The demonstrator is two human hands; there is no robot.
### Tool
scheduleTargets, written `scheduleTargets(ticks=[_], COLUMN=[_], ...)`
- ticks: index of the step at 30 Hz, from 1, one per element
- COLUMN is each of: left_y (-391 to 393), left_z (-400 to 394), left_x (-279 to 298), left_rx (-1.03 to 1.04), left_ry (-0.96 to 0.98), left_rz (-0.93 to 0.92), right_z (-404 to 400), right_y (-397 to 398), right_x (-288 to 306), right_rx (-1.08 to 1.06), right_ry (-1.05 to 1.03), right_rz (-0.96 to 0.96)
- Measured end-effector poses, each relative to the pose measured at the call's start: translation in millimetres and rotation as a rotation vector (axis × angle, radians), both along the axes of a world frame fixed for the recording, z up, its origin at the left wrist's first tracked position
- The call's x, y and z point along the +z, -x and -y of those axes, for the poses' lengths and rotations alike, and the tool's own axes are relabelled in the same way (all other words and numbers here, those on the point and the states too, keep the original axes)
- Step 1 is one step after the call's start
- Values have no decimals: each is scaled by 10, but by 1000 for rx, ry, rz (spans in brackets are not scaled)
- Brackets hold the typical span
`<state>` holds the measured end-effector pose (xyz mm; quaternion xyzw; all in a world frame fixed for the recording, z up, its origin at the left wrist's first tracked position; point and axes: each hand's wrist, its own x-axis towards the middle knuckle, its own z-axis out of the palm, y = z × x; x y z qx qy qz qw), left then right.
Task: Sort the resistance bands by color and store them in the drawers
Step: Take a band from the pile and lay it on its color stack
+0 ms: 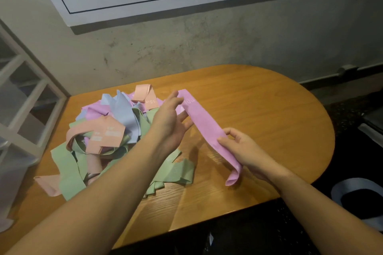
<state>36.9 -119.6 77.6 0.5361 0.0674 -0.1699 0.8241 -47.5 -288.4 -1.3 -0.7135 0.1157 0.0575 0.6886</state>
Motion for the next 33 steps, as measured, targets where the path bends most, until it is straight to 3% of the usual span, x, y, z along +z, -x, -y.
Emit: scheduleTargets(ticks=[4, 7, 12, 19, 23, 26, 33], left_y=[-173, -274, -567, -841, -906, -918, -377], left_z=[171, 301, 471, 773, 786, 729, 333], left_x=[-328, -488, -768, -948, -1069, -1143, -1160], left_rx=[14, 64, 59, -24, -139, -181, -322], left_ry=[-262, -277, -487, -572, -706, -839, -846], left_rz=[30, -40, 7, 110, 165, 318, 657], right_z=[59, 122, 278, 450, 429, 434, 404], right_y=[-11, -21, -71, -142, -149, -149, -117], right_x=[-141, -302, -499, -774, -844, -886, -859], right_rx=[48, 86, 96, 12, -13, -31, 6], right_ry=[248, 413, 856, 731, 835, 866, 1030], right_rz=[-37, -3, 121, 281, 458, 490, 455])
